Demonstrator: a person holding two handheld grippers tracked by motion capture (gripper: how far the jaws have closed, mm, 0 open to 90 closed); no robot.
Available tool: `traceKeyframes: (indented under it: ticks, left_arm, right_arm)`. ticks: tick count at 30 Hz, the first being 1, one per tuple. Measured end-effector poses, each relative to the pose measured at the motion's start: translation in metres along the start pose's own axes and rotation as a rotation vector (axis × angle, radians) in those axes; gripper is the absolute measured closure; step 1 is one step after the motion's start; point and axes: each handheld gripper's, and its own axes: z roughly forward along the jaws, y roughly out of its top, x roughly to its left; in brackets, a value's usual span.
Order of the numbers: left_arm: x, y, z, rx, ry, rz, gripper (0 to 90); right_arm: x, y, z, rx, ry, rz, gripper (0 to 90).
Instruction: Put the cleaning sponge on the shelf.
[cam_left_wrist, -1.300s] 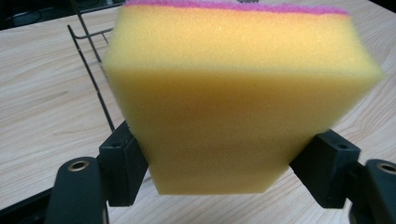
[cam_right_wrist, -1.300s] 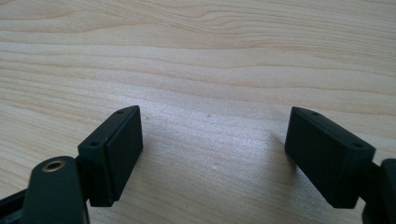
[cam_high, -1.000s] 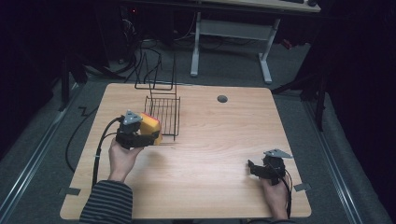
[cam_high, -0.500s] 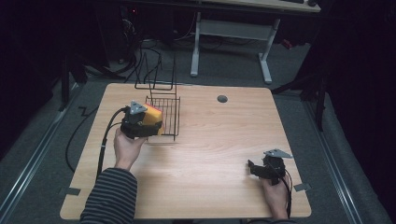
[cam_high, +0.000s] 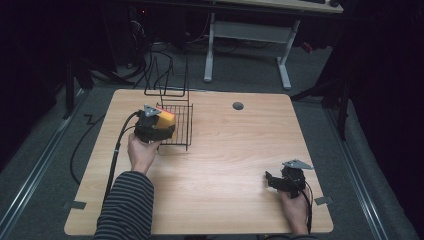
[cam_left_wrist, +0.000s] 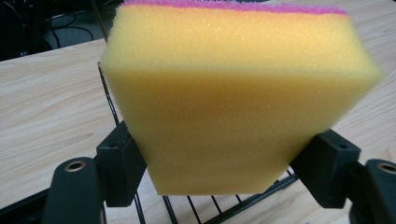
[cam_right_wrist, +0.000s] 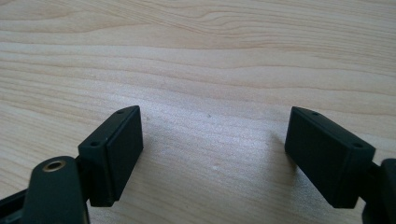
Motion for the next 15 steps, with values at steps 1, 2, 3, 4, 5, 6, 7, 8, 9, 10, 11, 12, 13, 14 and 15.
traceKeyframes:
  ticks: [1, 2, 3, 4, 5, 6, 7, 8, 9, 10, 11, 12, 13, 14, 15]
  left_arm:
    - [0.000, 0.000, 0.002, -0.005, 0.000, 0.000, 26.7]
    - [-0.001, 0.000, 0.003, -0.004, -0.001, -0.002, 26.6]
    - [-0.001, -0.001, 0.005, -0.003, 0.000, -0.002, 26.6]
    - [-0.001, -0.002, 0.007, 0.002, 0.003, 0.003, 26.6]
    - [-0.001, -0.002, 0.009, 0.004, 0.004, 0.004, 26.5]
    - [-0.002, -0.003, 0.011, 0.010, 0.006, 0.005, 26.5]
    - [-0.002, -0.004, 0.013, 0.013, 0.008, 0.007, 26.4]
    - [-0.003, -0.004, 0.014, 0.015, 0.007, 0.005, 26.4]
    - [-0.003, -0.004, 0.015, 0.019, 0.003, 0.005, 26.4]
    - [-0.004, -0.005, 0.017, 0.021, 0.002, 0.004, 26.3]
    - [-0.004, -0.005, 0.019, 0.026, 0.001, 0.004, 26.2]
    - [-0.004, -0.006, 0.020, 0.030, -0.001, 0.003, 26.1]
    - [-0.005, -0.006, 0.022, 0.032, -0.002, 0.004, 26.1]
    - [-0.005, -0.007, 0.023, 0.036, -0.001, 0.004, 26.0]
    - [-0.005, -0.007, 0.025, 0.040, -0.002, 0.004, 25.9]
  right_arm:
    - [0.000, 0.000, 0.000, 0.000, 0.000, 0.000, 19.4]
    - [0.000, 0.000, 0.000, 0.000, 0.000, 0.000, 19.4]
    - [0.000, 0.000, 0.000, 0.000, 0.000, 0.000, 19.4]
    - [0.000, 0.000, 0.000, 0.000, 0.000, 0.000, 19.4]
    - [0.000, 0.000, 0.000, 0.000, 0.000, 0.000, 19.4]
    - [0.000, 0.000, 0.000, 0.000, 0.000, 0.000, 19.4]
    - [0.000, 0.000, 0.000, 0.000, 0.000, 0.000, 19.4]
    - [0.000, 0.000, 0.000, 0.000, 0.000, 0.000, 19.4]
    - [0.000, 0.000, 0.000, 0.000, 0.000, 0.000, 19.4]
    - [0.000, 0.000, 0.000, 0.000, 0.000, 0.000, 19.4]
    - [0.000, 0.000, 0.000, 0.000, 0.000, 0.000, 19.4]
    - [0.000, 0.000, 0.000, 0.000, 0.000, 0.000, 19.4]
    - [0.000, 0.000, 0.000, 0.000, 0.000, 0.000, 19.4]
    - [0.000, 0.000, 0.000, 0.000, 0.000, 0.000, 19.4]
    - [0.000, 0.000, 0.000, 0.000, 0.000, 0.000, 19.4]
